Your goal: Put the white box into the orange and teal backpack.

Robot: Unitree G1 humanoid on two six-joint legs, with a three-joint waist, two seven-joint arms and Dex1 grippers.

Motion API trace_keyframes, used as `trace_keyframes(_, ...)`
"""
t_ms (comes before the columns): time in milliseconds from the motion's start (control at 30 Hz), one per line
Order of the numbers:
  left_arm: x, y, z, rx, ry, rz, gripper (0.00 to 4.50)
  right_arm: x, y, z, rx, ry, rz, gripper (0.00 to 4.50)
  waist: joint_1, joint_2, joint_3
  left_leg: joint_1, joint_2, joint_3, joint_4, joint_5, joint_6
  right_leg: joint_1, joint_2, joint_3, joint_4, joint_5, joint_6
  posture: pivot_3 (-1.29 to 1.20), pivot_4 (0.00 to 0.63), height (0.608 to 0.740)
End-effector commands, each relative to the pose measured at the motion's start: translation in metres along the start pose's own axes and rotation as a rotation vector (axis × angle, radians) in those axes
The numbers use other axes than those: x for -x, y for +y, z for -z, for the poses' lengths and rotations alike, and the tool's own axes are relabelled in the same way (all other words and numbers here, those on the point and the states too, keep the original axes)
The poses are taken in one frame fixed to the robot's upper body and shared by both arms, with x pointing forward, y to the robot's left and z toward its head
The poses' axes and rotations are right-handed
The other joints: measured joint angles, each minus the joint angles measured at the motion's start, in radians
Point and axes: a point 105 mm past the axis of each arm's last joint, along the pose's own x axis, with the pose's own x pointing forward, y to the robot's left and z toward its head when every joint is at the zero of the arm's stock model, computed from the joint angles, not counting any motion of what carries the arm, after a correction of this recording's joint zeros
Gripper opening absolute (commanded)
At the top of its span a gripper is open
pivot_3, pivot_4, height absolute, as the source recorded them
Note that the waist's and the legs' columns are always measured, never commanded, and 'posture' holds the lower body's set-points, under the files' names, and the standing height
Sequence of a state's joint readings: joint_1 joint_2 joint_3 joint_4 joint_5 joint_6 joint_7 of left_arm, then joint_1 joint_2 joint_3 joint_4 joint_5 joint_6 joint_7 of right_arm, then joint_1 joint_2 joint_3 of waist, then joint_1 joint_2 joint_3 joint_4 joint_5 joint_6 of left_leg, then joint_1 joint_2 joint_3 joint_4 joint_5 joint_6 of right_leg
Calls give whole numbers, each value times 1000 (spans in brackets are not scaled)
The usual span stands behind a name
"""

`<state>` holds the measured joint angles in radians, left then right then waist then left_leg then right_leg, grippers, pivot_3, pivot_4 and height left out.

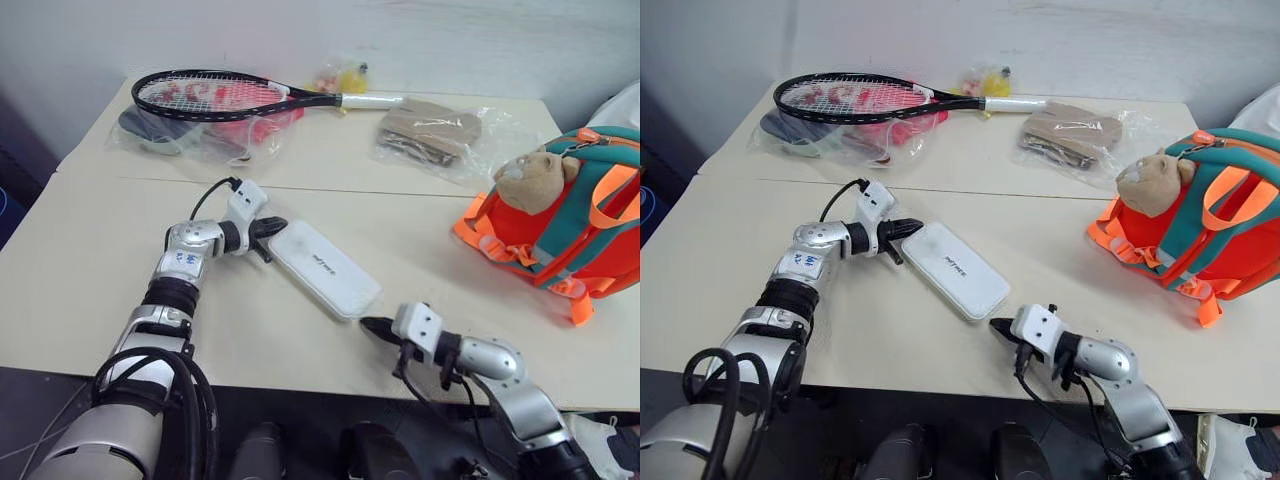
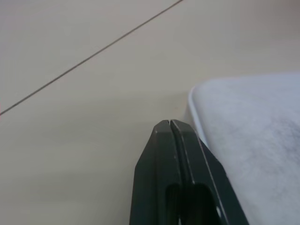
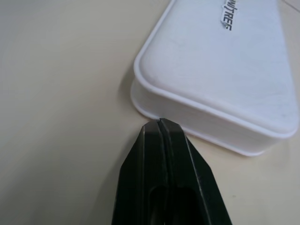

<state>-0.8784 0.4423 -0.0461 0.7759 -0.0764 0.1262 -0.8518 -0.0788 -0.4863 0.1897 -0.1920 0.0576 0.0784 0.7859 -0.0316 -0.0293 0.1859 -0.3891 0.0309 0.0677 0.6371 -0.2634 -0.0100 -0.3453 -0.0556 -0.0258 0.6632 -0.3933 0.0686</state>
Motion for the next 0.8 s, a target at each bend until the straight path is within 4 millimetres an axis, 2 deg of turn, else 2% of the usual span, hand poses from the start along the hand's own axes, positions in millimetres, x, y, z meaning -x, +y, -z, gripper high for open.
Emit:
trace_keyframes(33, 7, -41, 2, -11, 15, 228, 32, -2, -16, -9, 15, -8, 50, 0, -1, 0, 0, 0, 0, 0, 0, 0, 0, 0, 0, 1, 0, 0, 0, 0, 150, 740)
trace_keyframes(167, 30, -71, 11, 6, 48, 326, 32, 9, -29, -9, 38, 32, 53, 0, 7, 1, 0, 1, -1, -1, 0, 0, 1, 2, -1, 1, 0, 0, 0, 0, 150, 740)
trace_keyframes(267, 44, -86, 15, 29, 70, 331, 32, 19, -39, -9, 47, 57, 51, 0, 22, 1, 0, 1, -3, -3, 0, -2, 4, 4, -3, 0, -1, 0, 0, 0, 150, 740)
trace_keyframes(400, 54, -92, 22, 62, 94, 253, 32, 26, -45, -7, 52, 88, 35, 0, 26, 1, 0, 0, -3, -2, 0, -3, 6, 4, -4, 1, -3, 0, 0, 0, 150, 740)
trace_keyframes(467, 58, -93, 19, 104, 68, 218, 32, 29, -50, -6, 51, 94, 39, 0, 26, 1, 0, 0, -3, -2, 0, -3, 5, 3, -3, 1, -3, 0, 0, 0, 150, 740)
trace_keyframes(533, 62, -93, 16, 145, 53, 187, 32, 30, -54, -5, 52, 102, 40, 0, 23, 1, 0, 0, -3, -2, 0, -3, 6, 3, -3, 1, -3, 0, 0, 0, 150, 740)
trace_keyframes(600, 75, -85, 22, 200, 89, 137, 32, 32, -57, -2, 54, 119, 32, 0, 20, 1, 0, 0, -2, -2, 0, -3, 6, 3, -3, 1, -3, 0, 0, 0, 150, 740)
trace_keyframes(667, 90, -74, 30, 302, 133, 98, 403, 34, -58, -1, 53, 129, 26, 0, 13, 1, 0, 0, -2, -2, -1, -3, 6, 3, -3, 1, -3, 0, 0, 0, 150, 740)
trace_keyframes(733, 98, -71, 29, 376, 142, 116, 871, 34, -59, -1, 55, 132, 19, 0, 5, 1, 0, 0, -2, -3, -2, -3, 6, 3, -2, 1, -3, 0, 0, 0, 150, 740)
trace_keyframes(800, 108, -68, 42, 630, 285, 106, 1461, 33, -59, 0, 61, 134, -1, 0, 4, 1, 0, 1, -2, -3, -2, -3, 6, 3, -2, 0, -3, 0, 0, 0, 150, 740)
